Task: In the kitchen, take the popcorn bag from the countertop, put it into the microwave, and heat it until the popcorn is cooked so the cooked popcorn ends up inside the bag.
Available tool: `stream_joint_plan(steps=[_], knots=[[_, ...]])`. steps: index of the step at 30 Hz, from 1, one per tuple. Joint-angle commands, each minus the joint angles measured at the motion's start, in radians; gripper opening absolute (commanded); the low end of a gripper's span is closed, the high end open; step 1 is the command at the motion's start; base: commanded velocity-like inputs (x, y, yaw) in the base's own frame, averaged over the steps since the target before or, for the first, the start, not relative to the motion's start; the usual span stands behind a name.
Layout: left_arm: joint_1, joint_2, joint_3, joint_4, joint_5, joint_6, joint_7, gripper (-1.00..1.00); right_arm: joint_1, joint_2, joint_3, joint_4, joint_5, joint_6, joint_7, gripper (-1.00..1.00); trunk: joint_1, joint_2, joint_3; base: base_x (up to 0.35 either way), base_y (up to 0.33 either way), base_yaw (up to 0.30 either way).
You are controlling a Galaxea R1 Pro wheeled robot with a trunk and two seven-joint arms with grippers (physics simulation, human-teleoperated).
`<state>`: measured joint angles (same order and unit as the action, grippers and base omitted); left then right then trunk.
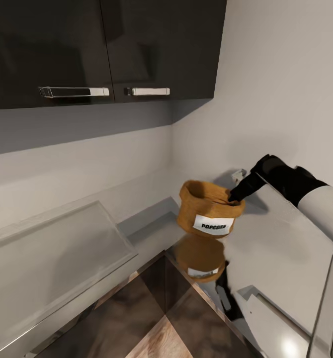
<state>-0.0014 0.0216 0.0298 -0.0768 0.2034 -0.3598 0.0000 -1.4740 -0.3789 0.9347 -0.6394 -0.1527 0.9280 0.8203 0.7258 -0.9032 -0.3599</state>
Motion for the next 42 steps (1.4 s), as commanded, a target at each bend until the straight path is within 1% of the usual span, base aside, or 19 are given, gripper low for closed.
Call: stream_joint_plan(steps=[1,3,5,6,8,10,14,27,34,38,42], knots=[[0.0,0.0,0.002,-0.001,0.001,-0.002,0.0,1.0,-0.002,-0.016,0.0,-0.041,-0.004,0.024,-0.004,-1.0,0.0,-0.001,-0.001,0.0,0.0,0.0],[0.0,0.0,0.002,0.0,0.001,-0.002,0.0,1.0,-0.002,-0.028,-0.005,-0.091,0.005,0.066,-0.005,-1.0,0.0,-0.001,-0.001,0.0,0.0,0.0],[0.0,0.0,0.002,0.0,0.001,-0.002,0.0,1.0,-0.002,-0.034,-0.049,-0.133,0.012,0.114,-0.006,-1.0,0.0,-0.001,-0.001,0.0,0.0,0.0],[0.0,0.0,0.002,0.0,0.001,-0.002,0.0,1.0,-0.002,-0.035,-0.062,-0.143,0.033,0.119,-0.006,-1.0,0.0,-0.001,-0.001,0.0,0.0,0.0],[0.0,0.0,0.002,0.0,0.001,-0.002,0.0,1.0,-0.002,-0.035,-0.065,-0.144,0.081,0.119,-0.004,-1.0,0.0,-0.001,-0.001,-0.111,0.0,0.0],[0.0,0.0,0.002,0.0,0.004,-0.001,0.0,1.0,-0.002,-0.039,-0.066,-0.144,0.1,0.119,-0.003,-1.0,0.0,-0.001,-0.001,-0.181,0.0,0.0],[0.0,0.0,0.002,0.0,0.004,-0.001,0.0,1.0,-0.002,-0.043,-0.066,-0.147,0.1,0.119,-0.003,-1.0,0.0,-0.001,0.001,-0.275,0.0,-0.076],[0.0,0.0,0.002,0.0,0.002,-0.001,0.0,1.0,-0.002,-0.046,-0.067,-0.148,0.105,0.119,-0.003,-1.0,0.0,-0.001,0.016,-0.333,0.0,-0.198],[0.0,0.0,0.002,0.0,0.002,-0.001,0.0,1.0,-0.002,-0.063,-0.071,-0.148,0.101,0.119,-0.002,-1.0,0.0,-0.001,0.024,-0.335,0.0,-0.169],[0.0,0.0,0.002,0.0,0.002,-0.001,0.0,1.0,-0.002,-0.064,-0.071,-0.148,0.097,0.119,-0.001,-1.0,0.0,-0.001,0.025,-0.228,0.0,-0.066],[0.0,0.0,0.002,0.0,0.003,-0.001,0.0,1.0,-0.002,-0.064,-0.087,-0.148,0.096,0.119,-0.001,-1.0,0.0,-0.001,0.025,-0.124,0.0,-0.253]])
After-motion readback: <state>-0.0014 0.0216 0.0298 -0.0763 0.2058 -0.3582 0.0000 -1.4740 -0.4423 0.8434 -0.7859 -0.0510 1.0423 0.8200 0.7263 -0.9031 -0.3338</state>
